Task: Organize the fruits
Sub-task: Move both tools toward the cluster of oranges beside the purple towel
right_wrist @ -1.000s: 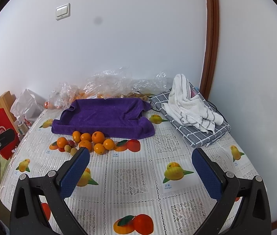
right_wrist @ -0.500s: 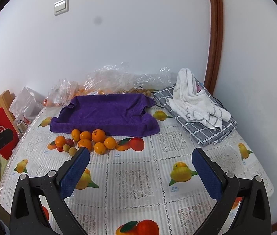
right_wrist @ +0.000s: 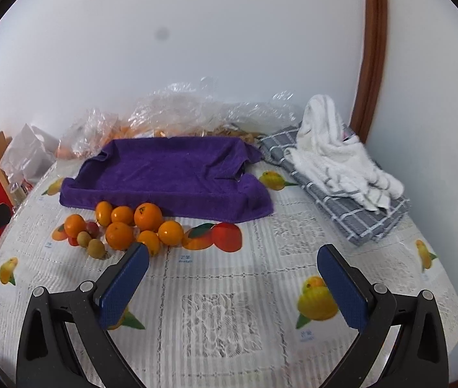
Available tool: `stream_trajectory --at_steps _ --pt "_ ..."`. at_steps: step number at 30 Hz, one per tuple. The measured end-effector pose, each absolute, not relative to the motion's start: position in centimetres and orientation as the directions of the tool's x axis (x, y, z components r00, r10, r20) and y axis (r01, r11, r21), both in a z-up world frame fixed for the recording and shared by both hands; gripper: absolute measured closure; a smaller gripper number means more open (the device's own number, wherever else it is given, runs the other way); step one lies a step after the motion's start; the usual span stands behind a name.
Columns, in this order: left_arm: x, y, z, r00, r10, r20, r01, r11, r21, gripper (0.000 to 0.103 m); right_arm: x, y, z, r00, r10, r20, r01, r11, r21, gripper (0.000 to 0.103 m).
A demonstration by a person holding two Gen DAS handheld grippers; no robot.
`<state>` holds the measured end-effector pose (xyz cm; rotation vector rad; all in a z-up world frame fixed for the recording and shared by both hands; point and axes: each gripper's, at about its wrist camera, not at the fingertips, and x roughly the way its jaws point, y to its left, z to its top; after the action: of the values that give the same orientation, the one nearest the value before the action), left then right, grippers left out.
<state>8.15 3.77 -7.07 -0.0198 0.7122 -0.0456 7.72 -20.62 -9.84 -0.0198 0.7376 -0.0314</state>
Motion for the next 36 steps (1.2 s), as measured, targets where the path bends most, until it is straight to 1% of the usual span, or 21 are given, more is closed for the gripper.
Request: stream_trajectory --at_steps 5,7,9,11,13,16,18,21,22,24,26,29,30,34,36 --pt "10.5 4.9 -8.3 0.749 -0.050 -0.661 0.022 0.998 -0.050 0.002 10.0 -20.4 -11.7 0.726 -0.012 -0.687 0.005 1.000 -0.012 0.001" --pt "11.5 5.3 -8.8 0.750 -0.055 -0.660 0.027 0.998 -0.054 0.005 11.2 -20.5 -12.6 0.712 -0.004 -0.702 0.003 1.000 -0.004 0.003" --pt "12.2 5.6 -9.4 0.755 -0.047 -0.654 0.023 0.999 -0.046 0.006 11.9 -20.5 -13.4 0.698 0.014 -0.716 -0.010 1.000 0.010 0.008" --pt "12.8 5.8 -10.0 0.760 -0.038 -0.649 0.018 0.999 -0.037 0.006 12.7 -20.3 -14.4 0.675 0.055 -0.736 -0.046 0.998 0.032 0.009" --pt "13.4 6.3 -10.8 0.760 -0.035 -0.649 0.015 0.999 -0.036 0.007 13.3 -20.0 -15.1 0.667 0.056 -0.743 -0.060 0.998 0.021 0.009" --pt "13.8 7.2 -12.0 0.757 -0.028 -0.653 -0.002 0.999 -0.044 0.007 13.8 -19.6 -16.1 0.665 0.031 -0.746 -0.058 0.998 -0.010 0.013" --pt "13.9 8.0 -12.9 0.754 -0.037 -0.656 -0.010 0.998 -0.068 0.011 13.9 -19.8 -16.4 0.668 0.036 -0.744 -0.052 0.999 0.001 0.013" --pt "14.3 9.3 -14.4 0.716 -0.058 -0.696 -0.039 0.992 -0.122 0.020 14.3 -20.3 -17.1 0.662 0.042 -0.748 -0.029 0.999 0.031 0.014" --pt "14.4 9.7 -14.7 0.700 -0.079 -0.710 -0.040 0.988 -0.150 0.026 14.5 -20.5 -17.3 0.654 0.057 -0.754 -0.037 0.998 0.043 0.016" --pt "14.2 10.1 -15.0 0.700 -0.093 -0.708 -0.044 0.984 -0.173 0.027 14.9 -20.7 -17.5 0.639 0.078 -0.765 -0.049 0.997 0.061 0.026" --pt "14.1 10.2 -15.1 0.702 -0.085 -0.707 -0.045 0.985 -0.164 0.027 15.5 -20.9 -17.8 0.625 0.107 -0.773 -0.056 0.994 0.092 0.031" --pt "14.4 9.4 -15.3 0.686 -0.098 -0.721 -0.011 0.989 -0.145 0.027 16.0 -20.6 -17.8 0.601 0.170 -0.781 -0.102 0.986 0.136 0.034" --pt "14.5 9.1 -15.5 0.678 -0.096 -0.729 -0.004 0.991 -0.134 0.027 16.1 -20.3 -17.8 0.596 0.181 -0.783 -0.119 0.983 0.136 0.038" --pt "14.5 8.3 -15.8 0.672 -0.048 -0.739 -0.009 0.997 -0.072 0.027 16.2 -18.5 -17.9 0.586 0.190 -0.788 -0.181 0.978 0.101 0.041" --pt "14.5 8.2 -15.9 0.670 -0.058 -0.740 0.002 0.997 -0.076 0.027 16.3 -18.0 -18.0 0.586 0.178 -0.791 -0.193 0.978 0.078 0.043"
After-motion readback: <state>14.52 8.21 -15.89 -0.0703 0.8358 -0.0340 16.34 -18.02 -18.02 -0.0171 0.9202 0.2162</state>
